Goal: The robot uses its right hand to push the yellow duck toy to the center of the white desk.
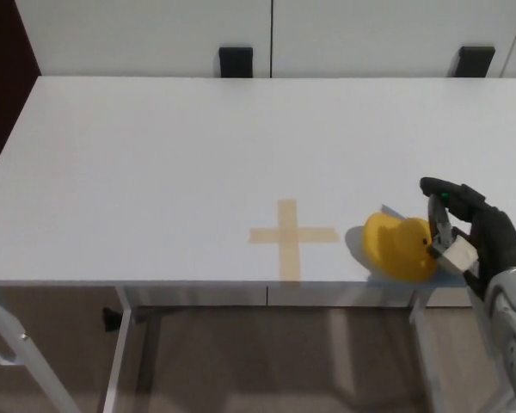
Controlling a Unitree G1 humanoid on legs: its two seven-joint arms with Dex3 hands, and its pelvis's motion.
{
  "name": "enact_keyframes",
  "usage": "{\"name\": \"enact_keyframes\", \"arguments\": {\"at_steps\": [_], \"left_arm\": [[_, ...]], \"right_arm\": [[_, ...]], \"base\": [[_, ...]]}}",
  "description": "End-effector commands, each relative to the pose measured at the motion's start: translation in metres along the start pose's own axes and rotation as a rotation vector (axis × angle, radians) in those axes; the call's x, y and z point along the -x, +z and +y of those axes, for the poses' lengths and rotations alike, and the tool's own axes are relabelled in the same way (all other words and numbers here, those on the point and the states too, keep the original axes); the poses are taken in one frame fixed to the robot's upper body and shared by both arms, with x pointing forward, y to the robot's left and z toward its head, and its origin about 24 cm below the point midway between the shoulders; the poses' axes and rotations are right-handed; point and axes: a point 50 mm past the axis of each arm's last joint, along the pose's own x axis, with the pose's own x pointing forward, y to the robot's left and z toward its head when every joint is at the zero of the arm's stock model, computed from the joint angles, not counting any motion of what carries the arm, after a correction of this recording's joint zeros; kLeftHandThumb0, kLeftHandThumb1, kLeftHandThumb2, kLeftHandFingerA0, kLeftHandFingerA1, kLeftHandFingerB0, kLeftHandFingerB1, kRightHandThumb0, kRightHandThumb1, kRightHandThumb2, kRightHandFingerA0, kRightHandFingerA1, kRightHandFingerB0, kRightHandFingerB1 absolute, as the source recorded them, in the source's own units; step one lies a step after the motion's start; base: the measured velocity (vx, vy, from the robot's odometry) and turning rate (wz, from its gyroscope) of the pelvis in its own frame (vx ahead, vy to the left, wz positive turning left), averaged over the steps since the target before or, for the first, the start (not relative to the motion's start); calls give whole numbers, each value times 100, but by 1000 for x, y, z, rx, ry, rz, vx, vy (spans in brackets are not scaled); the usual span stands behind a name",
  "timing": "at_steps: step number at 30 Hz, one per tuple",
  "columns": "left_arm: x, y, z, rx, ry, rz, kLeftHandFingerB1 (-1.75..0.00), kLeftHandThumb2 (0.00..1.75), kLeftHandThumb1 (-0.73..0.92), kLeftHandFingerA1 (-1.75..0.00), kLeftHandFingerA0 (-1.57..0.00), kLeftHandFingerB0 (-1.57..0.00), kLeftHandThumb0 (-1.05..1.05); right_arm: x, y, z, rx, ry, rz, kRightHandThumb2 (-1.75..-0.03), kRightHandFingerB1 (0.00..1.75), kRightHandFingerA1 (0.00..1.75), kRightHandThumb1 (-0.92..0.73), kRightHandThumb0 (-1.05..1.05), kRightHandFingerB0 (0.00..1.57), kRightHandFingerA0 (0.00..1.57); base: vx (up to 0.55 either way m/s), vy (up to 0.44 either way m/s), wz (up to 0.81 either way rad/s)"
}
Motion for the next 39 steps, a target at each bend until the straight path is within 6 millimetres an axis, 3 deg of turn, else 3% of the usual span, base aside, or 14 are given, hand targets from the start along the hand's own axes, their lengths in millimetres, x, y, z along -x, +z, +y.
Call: {"name": "enact_keyframes", "arguments": {"at_steps": [1, 7, 8, 12, 13, 16, 17, 21, 22, 24, 25, 31, 32, 39], "left_arm": [[1, 3, -10, -17, -22, -70, -121, 125, 30, -132, -120, -117, 10], [2, -1, -15, -20, -36, -59, -122, 120, 35, -129, -126, -122, 3], [3, -2, -16, -23, -42, -60, -122, 103, 30, -127, -138, -131, 2], [4, -4, -20, -26, -56, -63, -122, 105, 29, -129, -141, -132, 2], [4, -4, -22, -21, -67, -69, -121, 129, 24, -125, -138, -131, 9], [5, -5, -24, -15, -80, -75, -121, 129, 24, -125, -138, -131, 9], [5, -5, -25, -24, -83, -73, -120, 114, 43, -124, -134, -129, -1], [6, -5, -29, -25, -105, -87, -121, 114, 41, -126, -138, -131, 4], [6, -5, -32, -26, -120, -90, -121, 114, 42, -125, -137, -132, 3], [6, -5, -34, -28, -129, -91, -121, 114, 42, -125, -137, -132, 3], [6, -6, -36, -32, -137, -89, -122, 115, 41, -124, -136, -132, 3], [7, -5, -43, -36, -160, -102, -122, 114, 33, -126, -141, -134, 5], [7, -4, -42, -37, -161, -108, -117, 116, 29, -118, -140, -133, 1], [6, -2, -45, -33, -172, -114, -120, 140, 29, -120, -136, -138, 12]], "right_arm": [[1, -8, 9, -59, -85, 31, -72, 40, 46, -92, -82, 35, 41], [1, -10, 18, -102, -167, 15, -71, 41, 46, -92, -80, 38, 44], [2, -12, 21, -95, -199, 17, -70, 41, 47, -92, -80, 39, 45], [3, -14, 27, -79, -256, 16, -82, 44, 50, -80, -84, 36, 43], [3, -16, 29, -79, -276, 22, -70, 41, 44, -92, -80, 44, 42], [4, -18, 31, -79, -298, 30, -70, 41, 44, -92, -80, 44, 42], [6, -20, 33, -83, -331, 33, -69, 41, 41, -92, -79, 44, 43], [11, -27, 42, -84, -443, 34, -67, 36, 44, -89, -85, 40, 31], [13, -25, 49, -77, -499, 21, -106, 49, 28, -72, -78, 25, 3], [14, -24, 55, -73, -537, 9, -106, 49, 28, -72, -78, 25, 3], [15, -22, 59, -74, -569, -3, -67, 31, 25, -90, -76, 31, 3], [12, -4, 74, -90, -659, -64, -68, 30, 31, -86, -75, 25, 7], [10, 6, 82, -77, -658, -95, -104, 47, 42, -68, -76, 20, 6], [8, 21, 97, -87, -627, -150, -102, 49, 47, -68, -77, 21, 6]], "base": [[0, 0, 0], [0, 0, 0], [0, 0, 0], [0, 0, 0], [0, 0, 0], [0, 0, 0], [0, 0, 0], [0, 0, 0], [0, 0, 0], [0, 0, 0], [0, 0, 0], [0, 0, 0], [0, 0, 0], [0, 0, 0]]}}
